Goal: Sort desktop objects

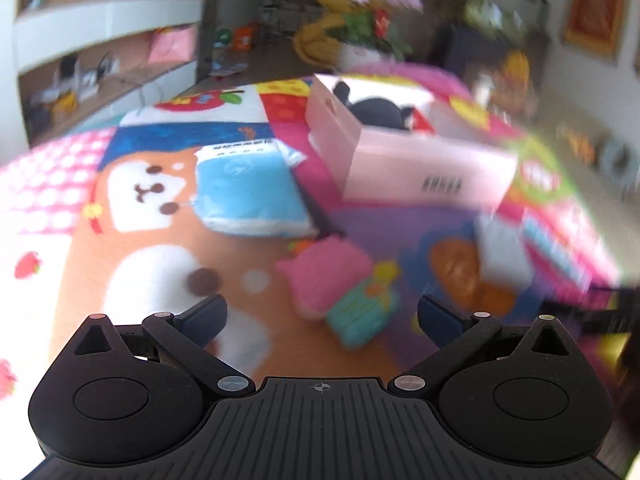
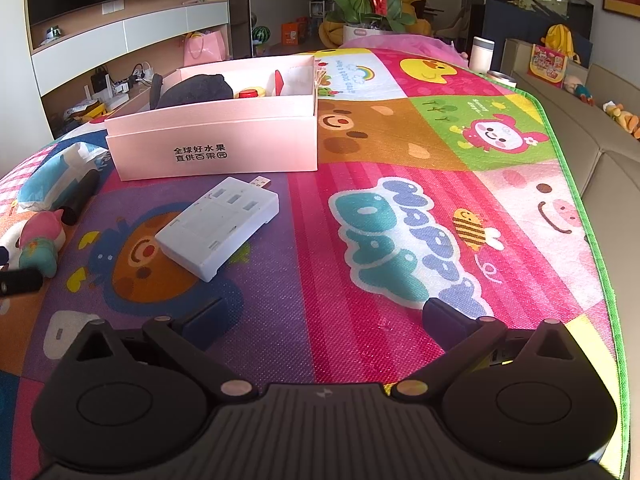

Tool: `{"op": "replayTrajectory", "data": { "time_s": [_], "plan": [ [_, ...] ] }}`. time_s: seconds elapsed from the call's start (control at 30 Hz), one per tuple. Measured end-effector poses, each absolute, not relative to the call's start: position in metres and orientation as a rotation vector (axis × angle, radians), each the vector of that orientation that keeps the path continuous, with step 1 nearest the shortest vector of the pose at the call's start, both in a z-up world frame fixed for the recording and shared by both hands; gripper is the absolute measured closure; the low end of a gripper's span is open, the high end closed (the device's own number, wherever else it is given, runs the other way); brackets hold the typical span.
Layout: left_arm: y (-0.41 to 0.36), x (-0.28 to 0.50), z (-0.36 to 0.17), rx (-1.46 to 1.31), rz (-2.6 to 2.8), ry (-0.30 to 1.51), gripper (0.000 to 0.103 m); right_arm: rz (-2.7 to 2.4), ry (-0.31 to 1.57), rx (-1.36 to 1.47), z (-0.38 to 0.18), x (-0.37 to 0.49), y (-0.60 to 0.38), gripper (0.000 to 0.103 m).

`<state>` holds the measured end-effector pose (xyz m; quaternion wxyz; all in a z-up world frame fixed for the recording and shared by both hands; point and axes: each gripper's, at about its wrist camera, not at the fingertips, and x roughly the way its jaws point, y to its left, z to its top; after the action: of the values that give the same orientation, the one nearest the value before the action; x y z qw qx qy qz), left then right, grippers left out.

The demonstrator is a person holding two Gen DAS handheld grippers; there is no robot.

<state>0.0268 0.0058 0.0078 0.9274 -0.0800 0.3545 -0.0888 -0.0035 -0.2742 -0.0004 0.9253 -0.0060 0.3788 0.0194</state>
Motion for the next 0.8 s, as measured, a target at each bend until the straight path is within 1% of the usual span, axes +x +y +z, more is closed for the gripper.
{"op": "replayTrajectory", "data": {
  "time_s": [0.07,0.13,0.2,0.23,0.27,0.4,0.43,0.63,0.7,0.73,0.77,0.8],
  "plan": [
    [-0.002,0.035,0.008,-0.211,-0.156,0.723,0.000,0.040,0.777,-0.012,0.000,-0.004,-0.274,0.000],
    [-0.016,0.042,0.007,-0.177,-0.103,0.726,0.000,0.040,0.777,-0.013,0.000,-0.004,-0.274,0.000],
    [-0.026,0.045,0.004,-0.137,-0.093,0.729,0.002,0.040,0.776,-0.013,0.000,-0.004,-0.274,0.000],
    [-0.031,0.045,0.003,-0.108,-0.092,0.720,0.009,0.041,0.777,-0.012,0.000,-0.004,-0.274,0.000],
    [-0.035,0.045,0.003,-0.079,-0.098,0.713,0.022,0.041,0.777,-0.012,0.000,-0.004,-0.274,0.000],
    [-0.036,0.041,0.002,-0.033,-0.131,0.685,0.039,0.041,0.777,-0.013,0.000,-0.004,-0.274,0.000],
    [-0.035,0.039,0.002,-0.020,-0.136,0.680,0.048,0.041,0.777,-0.013,0.000,-0.004,-0.274,0.000],
    [-0.023,0.013,0.002,0.011,-0.217,0.678,0.049,0.060,0.774,-0.017,0.000,-0.004,-0.274,0.000],
    [-0.018,0.002,0.003,0.011,-0.244,0.679,0.049,0.161,0.756,-0.052,0.003,-0.003,-0.269,0.000],
    [-0.015,-0.004,0.002,0.003,-0.245,0.678,0.045,0.210,0.725,-0.102,0.005,-0.003,-0.263,0.000],
    [-0.011,-0.008,0.002,-0.009,-0.242,0.676,0.039,0.243,0.678,-0.175,0.007,-0.004,-0.256,0.000],
    [-0.009,-0.012,0.002,-0.023,-0.239,0.675,0.035,0.270,0.629,-0.244,0.009,-0.004,-0.249,0.000]
  ]
}}
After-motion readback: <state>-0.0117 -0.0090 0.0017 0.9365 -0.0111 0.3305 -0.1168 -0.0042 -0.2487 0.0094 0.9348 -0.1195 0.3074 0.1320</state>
